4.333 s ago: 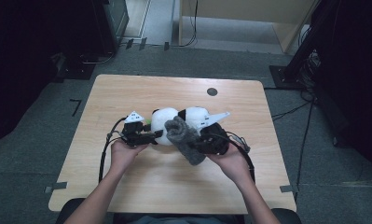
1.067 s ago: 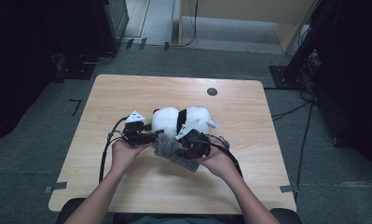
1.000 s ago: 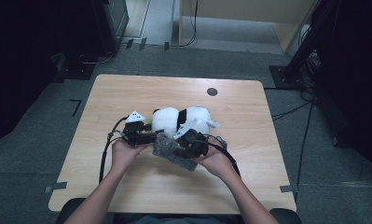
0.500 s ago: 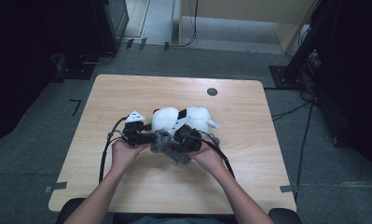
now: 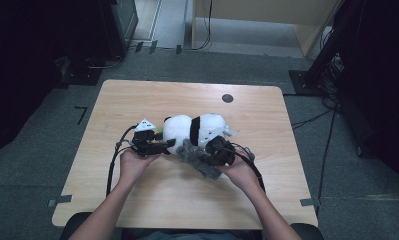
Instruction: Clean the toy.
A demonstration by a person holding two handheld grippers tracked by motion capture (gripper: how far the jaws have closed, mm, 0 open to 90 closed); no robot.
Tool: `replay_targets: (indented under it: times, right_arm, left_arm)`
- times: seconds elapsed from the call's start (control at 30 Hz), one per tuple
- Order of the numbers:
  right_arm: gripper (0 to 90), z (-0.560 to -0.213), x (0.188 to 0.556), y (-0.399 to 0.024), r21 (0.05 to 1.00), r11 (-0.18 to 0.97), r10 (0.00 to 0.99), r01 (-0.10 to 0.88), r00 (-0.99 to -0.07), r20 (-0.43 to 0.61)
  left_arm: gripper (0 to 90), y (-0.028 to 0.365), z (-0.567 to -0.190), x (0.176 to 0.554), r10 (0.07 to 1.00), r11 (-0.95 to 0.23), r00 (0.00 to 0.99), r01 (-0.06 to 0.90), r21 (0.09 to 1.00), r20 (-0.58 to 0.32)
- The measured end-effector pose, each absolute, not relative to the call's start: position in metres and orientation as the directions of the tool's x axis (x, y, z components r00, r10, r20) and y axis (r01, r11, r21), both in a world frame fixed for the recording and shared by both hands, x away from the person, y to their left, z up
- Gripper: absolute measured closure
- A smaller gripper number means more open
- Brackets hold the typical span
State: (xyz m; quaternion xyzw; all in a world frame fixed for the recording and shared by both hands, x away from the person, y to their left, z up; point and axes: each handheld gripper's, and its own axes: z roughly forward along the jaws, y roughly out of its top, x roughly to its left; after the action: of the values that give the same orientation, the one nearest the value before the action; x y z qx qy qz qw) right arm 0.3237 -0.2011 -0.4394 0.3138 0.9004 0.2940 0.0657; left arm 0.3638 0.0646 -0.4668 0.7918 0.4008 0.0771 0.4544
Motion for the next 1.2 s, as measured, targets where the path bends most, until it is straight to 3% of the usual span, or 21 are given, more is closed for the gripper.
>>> replay_targets:
  times: [0.5, 1.2]
  right_arm:
    - [76.4, -0.44, 0.317, -0.255, 0.561, 0.581, 0.655, 0.59, -0.748, 0.107]
    - [76.4, -0.437, 0.325, -0.32, 0.59, 0.435, 0.786, 0.68, -0.606, 0.119]
  left_arm:
    - [45.7, 0.065, -0.467, 0.366, 0.703, -0.275, 0.672, 0.558, 0.783, -0.233]
    - [45.5, 0.065, -0.468, 0.367, 0.704, -0.269, 0.67, 0.558, 0.785, -0.236]
